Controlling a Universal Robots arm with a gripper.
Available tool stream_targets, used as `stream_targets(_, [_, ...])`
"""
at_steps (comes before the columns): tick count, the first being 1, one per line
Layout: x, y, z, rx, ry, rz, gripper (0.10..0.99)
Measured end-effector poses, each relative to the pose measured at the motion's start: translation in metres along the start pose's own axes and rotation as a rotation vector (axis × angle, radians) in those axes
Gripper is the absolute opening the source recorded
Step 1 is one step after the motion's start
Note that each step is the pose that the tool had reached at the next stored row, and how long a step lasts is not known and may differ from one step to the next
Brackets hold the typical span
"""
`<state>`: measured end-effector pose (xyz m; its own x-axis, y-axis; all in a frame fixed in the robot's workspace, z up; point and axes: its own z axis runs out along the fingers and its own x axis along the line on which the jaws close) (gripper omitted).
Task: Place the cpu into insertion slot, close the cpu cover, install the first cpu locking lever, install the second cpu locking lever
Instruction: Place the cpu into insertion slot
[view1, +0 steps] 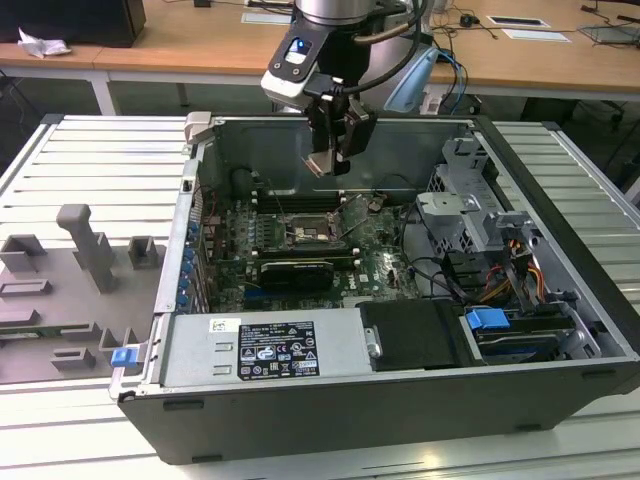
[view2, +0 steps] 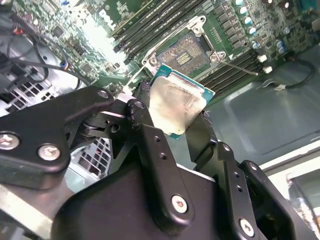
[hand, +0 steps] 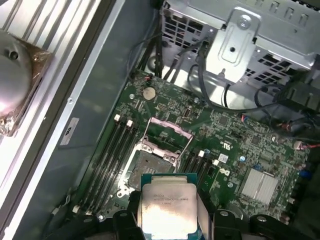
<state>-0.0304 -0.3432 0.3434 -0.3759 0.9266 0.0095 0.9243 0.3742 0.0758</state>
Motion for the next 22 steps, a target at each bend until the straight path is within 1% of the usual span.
stream_targets(5, [0.0,-0.0001,0.0015,-0.001,-0.0062,0.082,0.529])
stream_targets(9, [0.0002,-0.0001,0.0024,-0.001,-0.0086,0.113,0.529])
stream_targets(13, [0.0003,-0.0003,0.0057,-0.001,-0.0108,0.132,0.529])
stream_targets(14, [0.0004,-0.0004,0.0072,0.0,-0.014,0.146,0.529])
stream_targets(15, [0.0003,-0.0005,0.0086,0.0,-0.0162,0.169,0.529])
stream_targets(16, [0.0003,-0.0006,0.0108,-0.001,-0.0198,0.214,0.529])
stream_targets(18, [0.0003,-0.0008,0.013,-0.001,-0.024,0.268,0.529])
stream_targets(22, [0.0003,-0.0011,0.0169,-0.001,-0.0291,0.336,0.529])
